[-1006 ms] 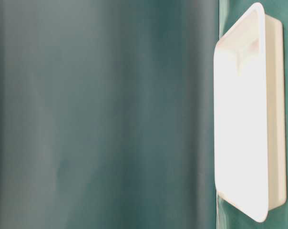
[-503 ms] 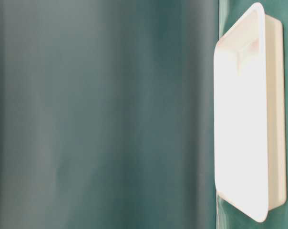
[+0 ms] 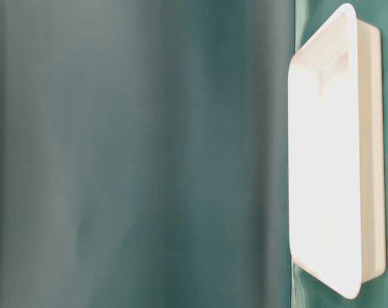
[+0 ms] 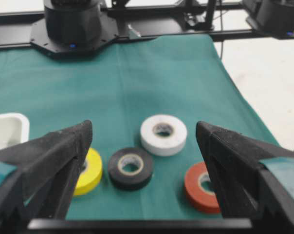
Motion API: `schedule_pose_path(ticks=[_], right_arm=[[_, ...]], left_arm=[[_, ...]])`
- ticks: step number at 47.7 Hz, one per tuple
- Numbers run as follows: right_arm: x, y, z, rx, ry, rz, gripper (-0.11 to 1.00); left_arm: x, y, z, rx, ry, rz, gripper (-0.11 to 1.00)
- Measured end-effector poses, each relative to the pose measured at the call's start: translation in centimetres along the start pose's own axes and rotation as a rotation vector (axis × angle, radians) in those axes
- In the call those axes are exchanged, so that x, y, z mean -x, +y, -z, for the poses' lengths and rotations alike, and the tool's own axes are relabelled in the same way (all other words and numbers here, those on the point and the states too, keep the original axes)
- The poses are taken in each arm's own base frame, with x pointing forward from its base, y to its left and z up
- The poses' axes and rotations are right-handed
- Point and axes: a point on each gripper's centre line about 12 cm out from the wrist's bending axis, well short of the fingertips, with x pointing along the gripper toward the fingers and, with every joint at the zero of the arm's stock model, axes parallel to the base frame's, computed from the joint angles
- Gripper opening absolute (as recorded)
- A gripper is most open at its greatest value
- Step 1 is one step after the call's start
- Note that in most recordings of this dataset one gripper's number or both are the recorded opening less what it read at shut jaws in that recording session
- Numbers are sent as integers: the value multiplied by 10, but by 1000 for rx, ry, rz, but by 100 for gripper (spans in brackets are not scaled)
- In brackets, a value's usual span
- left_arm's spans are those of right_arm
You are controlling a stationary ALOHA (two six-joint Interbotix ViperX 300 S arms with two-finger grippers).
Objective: Pick up the tape from a random location and place it into the white case.
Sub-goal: 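Move the left gripper over the white tape roll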
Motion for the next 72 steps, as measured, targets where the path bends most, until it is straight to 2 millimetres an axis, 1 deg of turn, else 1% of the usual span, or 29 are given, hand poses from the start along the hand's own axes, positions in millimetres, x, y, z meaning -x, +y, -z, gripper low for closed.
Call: schedule_pose_path(ticks=[4,14,24,28,37,40,48,55,65,72], right_arm=[[0,0,0,0,2,0,92],[-1,0,1,2,5,-1,92],[-2,0,2,0,9,0,92],[-2,0,3,2,14,0,92],[-3,0,3,0,15,1,92],[-3,0,3,2,14,0,92],[-3,0,3,2,12,0,92],[-3,0,3,2,12,0,92],[-4,0,3,2,14,-1,92],[-4,0,3,2,15,1,92]], left_arm=[[-18,-2,-4,-2,22,6,100],[-73,-11,-18,-7,51,30,100],[-127,-29,-34,-23,59,71,100],[-145,-37,-37,-34,80,88,100],[-180,-40,-47,-40,115,88,100],[-190,-41,-48,-51,125,89,100],[-211,-38,-48,-76,137,80,100],[-221,-37,-45,-78,147,76,100],[-223,-35,-46,-75,154,73,100],[-226,-35,-44,-53,190,70,100]])
